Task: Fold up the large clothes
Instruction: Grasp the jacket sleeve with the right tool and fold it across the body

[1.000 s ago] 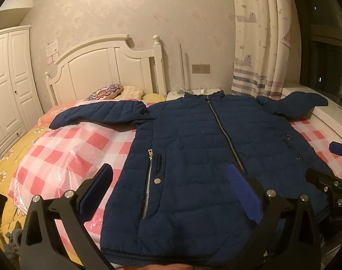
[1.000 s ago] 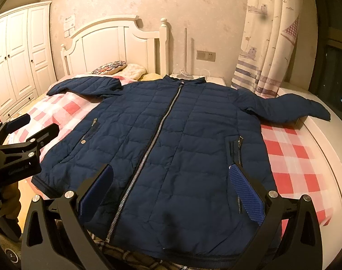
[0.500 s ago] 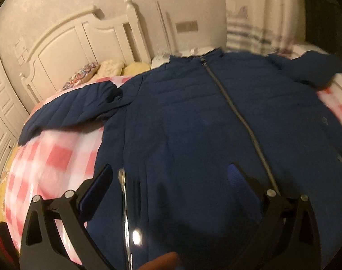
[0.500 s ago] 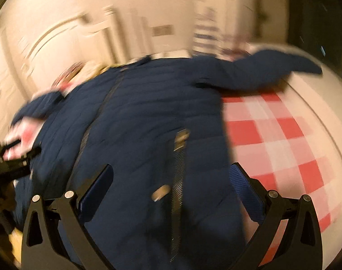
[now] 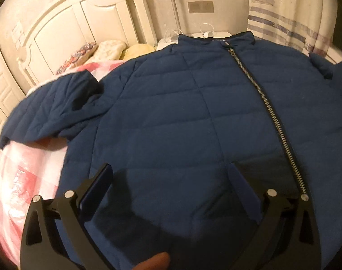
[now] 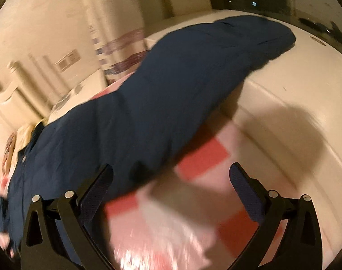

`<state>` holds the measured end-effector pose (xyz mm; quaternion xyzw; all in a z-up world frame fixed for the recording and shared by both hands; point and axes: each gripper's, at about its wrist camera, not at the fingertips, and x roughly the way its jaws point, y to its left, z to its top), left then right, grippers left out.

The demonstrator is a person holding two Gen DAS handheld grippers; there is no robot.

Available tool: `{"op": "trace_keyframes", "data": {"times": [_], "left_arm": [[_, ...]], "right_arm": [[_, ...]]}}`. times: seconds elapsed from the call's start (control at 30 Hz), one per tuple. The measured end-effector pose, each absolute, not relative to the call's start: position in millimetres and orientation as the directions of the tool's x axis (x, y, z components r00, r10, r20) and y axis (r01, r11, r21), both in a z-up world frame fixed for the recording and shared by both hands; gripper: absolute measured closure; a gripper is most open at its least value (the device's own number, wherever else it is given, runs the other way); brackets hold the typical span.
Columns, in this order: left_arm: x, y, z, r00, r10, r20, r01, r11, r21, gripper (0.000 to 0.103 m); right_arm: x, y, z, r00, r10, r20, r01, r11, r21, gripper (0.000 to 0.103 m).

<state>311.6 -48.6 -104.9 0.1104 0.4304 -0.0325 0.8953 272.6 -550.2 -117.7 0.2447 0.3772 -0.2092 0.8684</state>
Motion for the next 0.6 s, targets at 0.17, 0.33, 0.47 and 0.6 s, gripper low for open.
{"op": "trace_keyframes", "data": {"times": [0.17, 0.33, 0.47, 0.6], "left_arm": [[320.9, -30.1, -111.3, 0.588, -0.086, -0.804, 0.153, 0.988, 0.007, 0.002], [320.4, -34.7, -112.6, 0.594, -0.072, -0.801, 0.153, 0.988, 0.025, 0.002], [320.7, -35.6, -112.8, 0.596, -0.07, -0.8, 0.153, 0.988, 0.028, 0.002], [319.8, -34.2, -112.8, 0.596, -0.074, -0.8, 0.153, 0.988, 0.023, 0.002]], "right_arm": [[307.4, -578.9, -124.3, 0.612, -0.191, -0.768, 0.578, 0.77, 0.269, 0.008], [307.6, -571.2, -106.4, 0.685, -0.249, -0.685, 0.556, 0.786, 0.269, 0.067], [314.7, -519.1, -65.3, 0.786, -0.269, -0.556, 0.435, 0.881, 0.188, 0.072], [320.1, -439.0, -33.7, 0.861, -0.137, -0.49, 0.231, 0.964, 0.135, 0.072]]}}
